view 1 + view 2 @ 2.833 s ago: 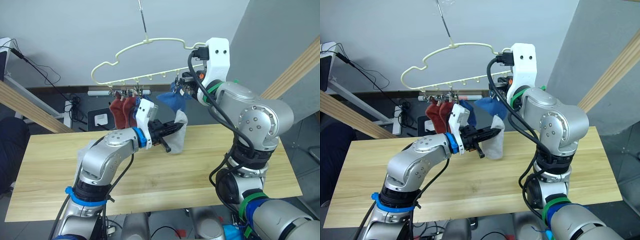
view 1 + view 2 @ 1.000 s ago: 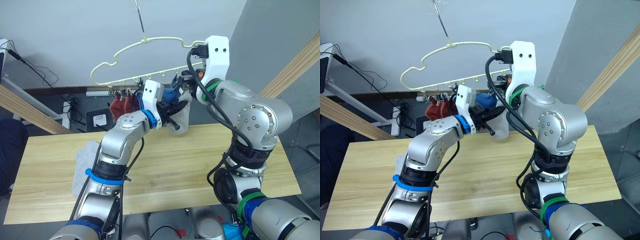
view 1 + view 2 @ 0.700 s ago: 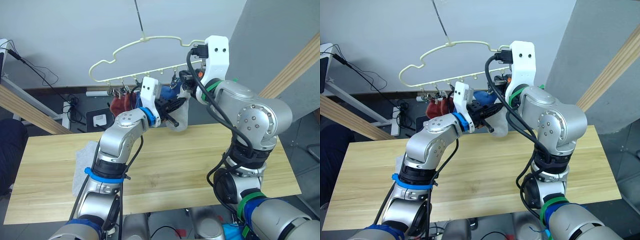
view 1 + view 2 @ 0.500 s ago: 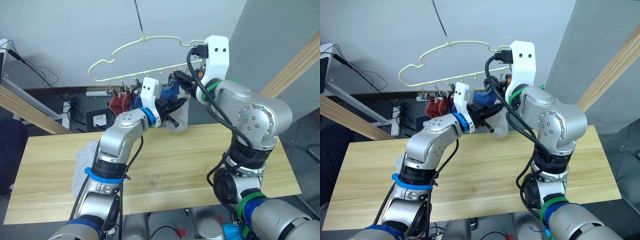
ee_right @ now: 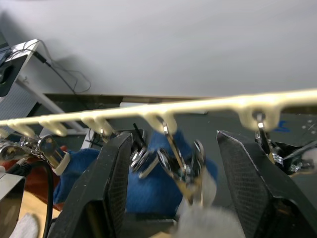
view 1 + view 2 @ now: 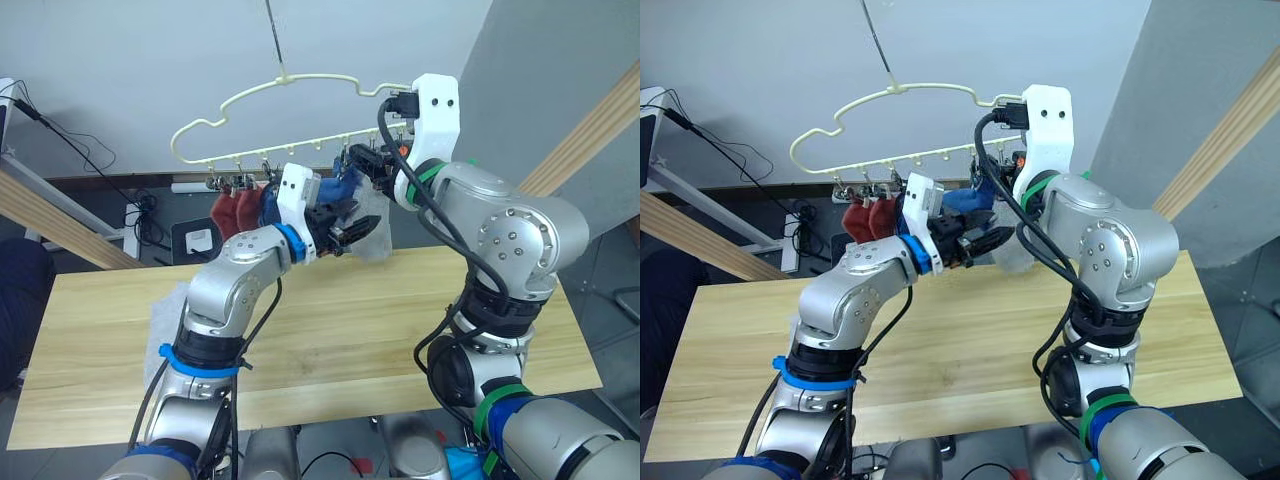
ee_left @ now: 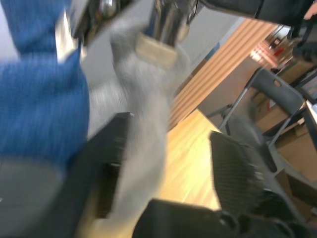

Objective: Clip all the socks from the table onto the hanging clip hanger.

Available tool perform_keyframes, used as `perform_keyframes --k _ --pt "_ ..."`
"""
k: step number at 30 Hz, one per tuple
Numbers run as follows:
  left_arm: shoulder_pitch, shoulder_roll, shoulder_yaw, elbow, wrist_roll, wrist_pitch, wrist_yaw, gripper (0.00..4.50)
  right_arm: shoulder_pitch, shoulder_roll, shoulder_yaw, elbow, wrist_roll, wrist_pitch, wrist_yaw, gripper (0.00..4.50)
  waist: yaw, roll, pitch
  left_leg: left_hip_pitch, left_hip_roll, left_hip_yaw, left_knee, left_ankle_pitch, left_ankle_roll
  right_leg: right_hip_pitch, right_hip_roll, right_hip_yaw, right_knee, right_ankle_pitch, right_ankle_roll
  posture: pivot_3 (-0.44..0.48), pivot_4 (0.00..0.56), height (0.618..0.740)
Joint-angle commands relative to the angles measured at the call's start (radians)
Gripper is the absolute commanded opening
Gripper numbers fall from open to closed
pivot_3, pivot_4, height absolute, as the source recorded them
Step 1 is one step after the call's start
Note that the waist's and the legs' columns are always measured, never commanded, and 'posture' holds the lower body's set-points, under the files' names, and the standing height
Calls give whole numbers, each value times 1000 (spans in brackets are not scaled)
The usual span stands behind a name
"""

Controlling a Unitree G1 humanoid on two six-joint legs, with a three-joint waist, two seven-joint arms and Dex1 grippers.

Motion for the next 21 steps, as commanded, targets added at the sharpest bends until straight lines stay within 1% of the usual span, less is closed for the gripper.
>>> perform_keyframes --k 1,4,7,9,13,16,17,20,21 --pt "57 35 34 -141 -59 67 2 3772 -7 -19 -40 -102 42 74 44 2814 0 0 0 0 0 0 0 0 0 0 0 0 0 0 0 -280 356 740" --pt "92 56 49 -205 -94 106 8 3772 8 -35 -48 -135 55 102 58 2814 1 0 0 0 0 0 0 0 0 0 0 0 -1 0 0 -280 354 740" --pt "173 112 101 -327 -157 151 -7 3772 61 -98 -47 -192 91 102 70 2814 0 0 0 0 0 0 0 0 0 0 0 0 -1 0 0 -281 354 740" --pt "203 136 127 -366 -193 167 -11 3772 78 -114 -50 -212 113 102 64 2814 1 0 0 0 0 0 -1 0 0 0 0 1 -2 0 0 -281 354 740" --pt "281 227 227 -418 -298 181 -78 3772 108 -143 -47 -263 159 102 39 2814 -3 0 0 0 0 0 0 0 0 0 0 1 -1 0 0 -289 348 740" --pt "296 264 295 -422 -368 148 -118 3772 113 -159 -38 -275 175 102 6 2814 -1 0 0 0 1 0 0 0 0 0 1 0 -1 0 0 -291 342 740" --pt "290 278 314 -418 -401 161 -123 3772 114 -165 -34 -278 178 102 -4 2814 -1 0 0 0 1 0 0 0 0 0 1 0 -1 0 0 -289 338 740" --pt "273 312 346 -408 -471 186 -127 3772 116 -173 -26 -281 187 102 -33 2814 1 0 0 0 0 0 0 0 0 0 1 1 -1 0 0 -288 335 740" --pt "264 330 353 -404 -485 184 -135 3772 114 -176 -24 -279 186 102 -43 2814 1 0 0 0 0 0 0 0 0 0 1 0 -2 0 0 -279 323 740"
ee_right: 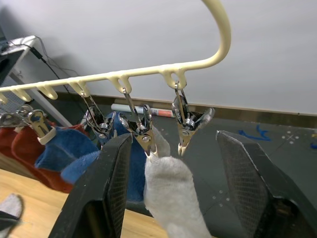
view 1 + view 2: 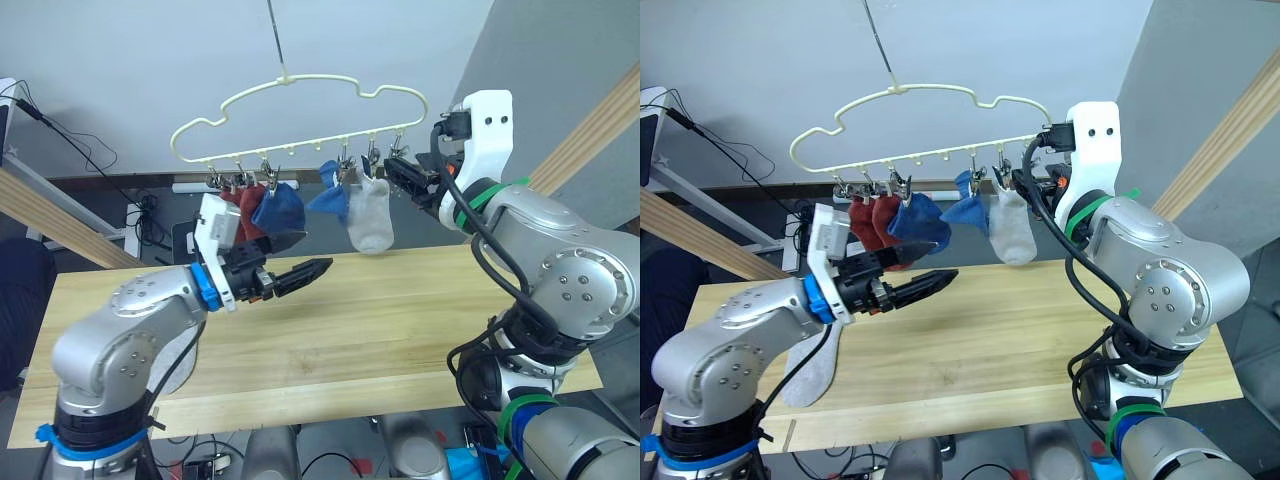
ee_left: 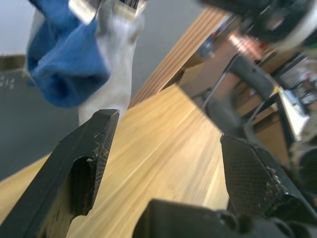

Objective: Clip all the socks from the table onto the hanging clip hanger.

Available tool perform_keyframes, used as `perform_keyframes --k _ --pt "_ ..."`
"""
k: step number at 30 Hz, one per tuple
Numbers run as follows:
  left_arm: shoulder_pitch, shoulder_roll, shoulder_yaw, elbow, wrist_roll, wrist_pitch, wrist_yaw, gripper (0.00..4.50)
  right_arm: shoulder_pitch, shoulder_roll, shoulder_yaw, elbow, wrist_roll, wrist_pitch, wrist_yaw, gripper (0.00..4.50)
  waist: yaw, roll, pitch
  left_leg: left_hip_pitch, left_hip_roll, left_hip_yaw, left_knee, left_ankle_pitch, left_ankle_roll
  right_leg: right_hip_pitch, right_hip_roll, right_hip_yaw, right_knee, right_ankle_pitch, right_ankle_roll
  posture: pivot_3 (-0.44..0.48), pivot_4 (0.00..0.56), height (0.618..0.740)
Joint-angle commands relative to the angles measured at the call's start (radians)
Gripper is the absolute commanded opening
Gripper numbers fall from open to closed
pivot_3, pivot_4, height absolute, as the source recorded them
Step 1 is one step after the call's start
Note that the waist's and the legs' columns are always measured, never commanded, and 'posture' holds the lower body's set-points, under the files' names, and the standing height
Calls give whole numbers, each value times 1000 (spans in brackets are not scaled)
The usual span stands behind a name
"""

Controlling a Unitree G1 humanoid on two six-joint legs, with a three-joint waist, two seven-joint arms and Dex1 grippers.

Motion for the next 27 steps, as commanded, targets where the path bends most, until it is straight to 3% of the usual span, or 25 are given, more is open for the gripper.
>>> perform_keyframes --k 1,12,27 --pt "-26 64 47 -28 -80 -8 -43 3772 0 -14 20 -44 7 8 -41 2814 1 0 0 0 0 0 0 0 0 0 0 0 0 0 0 -279 323 740" --pt "-117 241 107 56 -157 -78 -179 3772 -8 7 76 -36 -25 8 -151 2814 3 0 0 0 0 0 -1 0 0 -1 0 0 -2 0 0 -256 306 740" --pt "-156 241 69 70 -169 -97 -142 3772 -25 105 78 -26 -77 8 -243 2814 3 0 0 -1 1 1 -1 0 0 -2 0 0 -2 0 0 -262 327 740"
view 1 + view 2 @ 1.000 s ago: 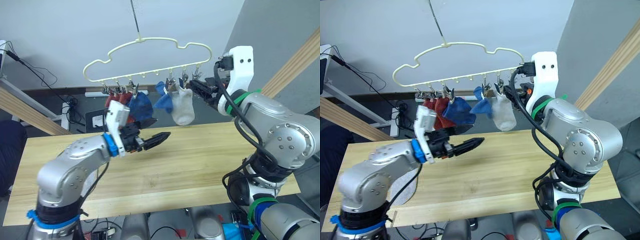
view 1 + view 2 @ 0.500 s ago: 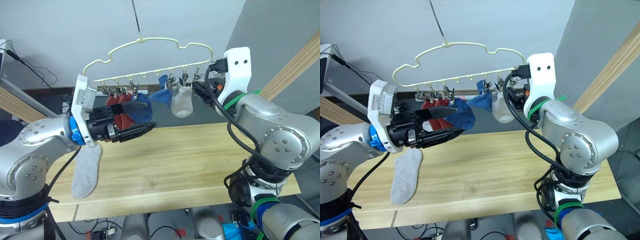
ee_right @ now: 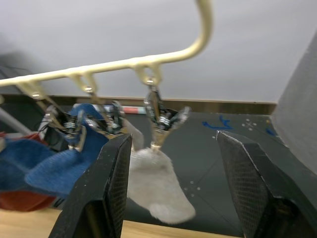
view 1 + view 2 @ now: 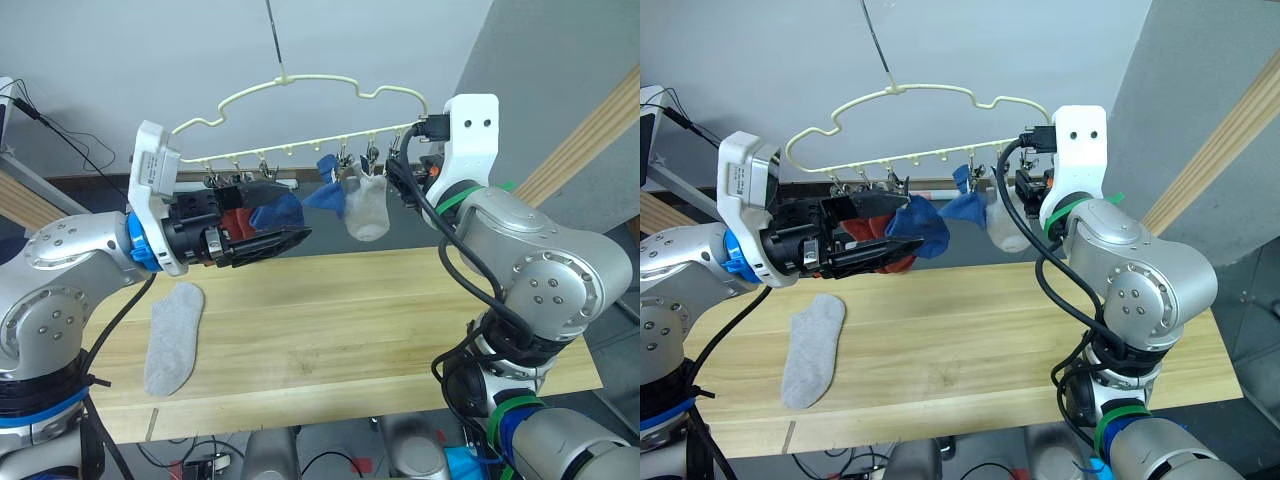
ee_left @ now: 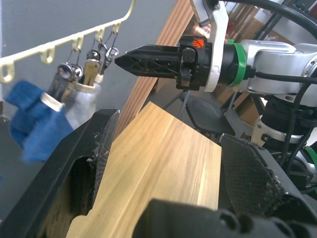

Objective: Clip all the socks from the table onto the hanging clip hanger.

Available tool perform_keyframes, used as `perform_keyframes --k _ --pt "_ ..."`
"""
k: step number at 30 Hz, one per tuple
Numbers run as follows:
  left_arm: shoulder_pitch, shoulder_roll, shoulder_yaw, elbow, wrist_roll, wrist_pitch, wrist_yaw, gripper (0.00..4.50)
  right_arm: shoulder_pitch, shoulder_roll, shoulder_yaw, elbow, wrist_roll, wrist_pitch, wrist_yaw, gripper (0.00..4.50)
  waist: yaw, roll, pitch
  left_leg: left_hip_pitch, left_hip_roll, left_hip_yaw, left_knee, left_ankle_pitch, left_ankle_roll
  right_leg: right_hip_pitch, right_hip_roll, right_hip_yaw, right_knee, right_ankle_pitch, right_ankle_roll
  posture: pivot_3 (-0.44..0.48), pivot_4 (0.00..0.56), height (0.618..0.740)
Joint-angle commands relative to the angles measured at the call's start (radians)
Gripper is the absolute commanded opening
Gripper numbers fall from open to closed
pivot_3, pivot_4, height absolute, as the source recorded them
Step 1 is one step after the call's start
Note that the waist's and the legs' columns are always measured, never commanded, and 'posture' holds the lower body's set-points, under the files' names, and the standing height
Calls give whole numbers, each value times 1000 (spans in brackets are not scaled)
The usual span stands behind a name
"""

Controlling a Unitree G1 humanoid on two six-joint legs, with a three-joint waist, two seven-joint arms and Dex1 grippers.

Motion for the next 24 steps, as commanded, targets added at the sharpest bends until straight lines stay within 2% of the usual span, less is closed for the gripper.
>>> perform_keyframes --k 1,11,16,20,24 --pt "7 0 10 -25 -19 -24 6 3772 -13 11 5 -26 -4 8 -2 2814 0 0 0 0 0 0 0 0 0 0 0 0 0 0 0 -261 329 740" --pt "6 2 4 -25 -10 -26 29 3772 -42 62 -5 15 -67 8 6 2814 1 0 0 0 0 0 0 0 0 0 0 0 1 0 0 -256 328 740" --pt "5 4 4 -31 -11 -27 41 3772 -40 65 -1 24 -93 8 24 2814 2 0 0 0 0 0 0 0 0 0 0 0 1 0 0 -225 327 740" --pt "14 11 12 -34 -12 -23 47 3805 -41 67 2 30 -109 8 36 1925 3 0 0 0 0 0 0 0 0 0 0 0 1 0 0 -218 327 740" --pt "13 9 11 -38 -14 -24 55 3805 -44 73 3 33 -127 8 50 1925 3 0 0 0 0 0 0 0 0 0 0 0 2 0 0 -217 325 740"
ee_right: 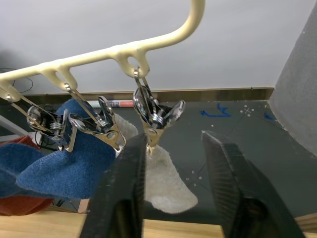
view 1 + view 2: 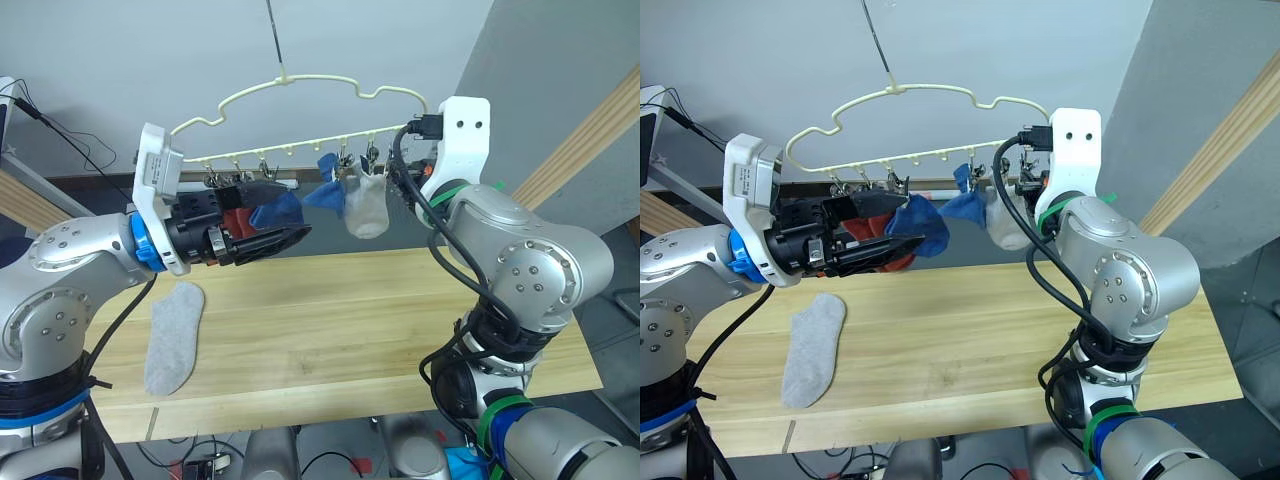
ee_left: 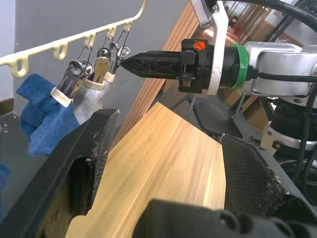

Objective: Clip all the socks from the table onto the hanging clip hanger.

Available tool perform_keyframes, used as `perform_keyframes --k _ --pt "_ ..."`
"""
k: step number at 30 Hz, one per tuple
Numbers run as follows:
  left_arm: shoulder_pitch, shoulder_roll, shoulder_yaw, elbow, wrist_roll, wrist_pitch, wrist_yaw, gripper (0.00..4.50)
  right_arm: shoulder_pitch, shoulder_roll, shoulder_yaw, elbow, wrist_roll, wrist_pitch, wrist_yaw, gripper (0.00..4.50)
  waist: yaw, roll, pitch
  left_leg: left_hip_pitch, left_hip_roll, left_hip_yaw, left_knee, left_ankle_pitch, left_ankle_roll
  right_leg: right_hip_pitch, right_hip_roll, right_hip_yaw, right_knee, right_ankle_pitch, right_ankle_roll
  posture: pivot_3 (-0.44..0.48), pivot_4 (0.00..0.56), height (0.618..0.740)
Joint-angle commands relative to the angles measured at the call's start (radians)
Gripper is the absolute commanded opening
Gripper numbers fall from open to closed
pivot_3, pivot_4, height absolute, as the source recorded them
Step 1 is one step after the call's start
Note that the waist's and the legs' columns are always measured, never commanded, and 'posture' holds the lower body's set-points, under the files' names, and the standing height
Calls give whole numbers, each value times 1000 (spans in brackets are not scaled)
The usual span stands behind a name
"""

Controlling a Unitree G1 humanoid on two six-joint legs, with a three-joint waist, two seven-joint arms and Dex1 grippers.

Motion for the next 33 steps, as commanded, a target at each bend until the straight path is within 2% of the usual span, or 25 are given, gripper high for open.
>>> perform_keyframes --k 1,13,33 --pt "1 7 16 -36 -15 -23 9 3805 -23 8 6 -23 -11 8 16 1925 0 0 0 0 0 0 0 0 0 0 0 0 0 0 0 -217 325 740" --pt "2 3 9 -41 -11 -30 28 3805 -64 32 2 22 -54 -3 55 1925 2 0 0 0 0 0 1 0 0 0 0 0 1 0 0 -200 321 740" --pt "11 7 4 -60 -7 -37 71 3805 -91 4 19 149 -98 -144 99 1925 22 0 0 0 0 0 1 0 0 0 0 0 3 0 0 -173 312 740"
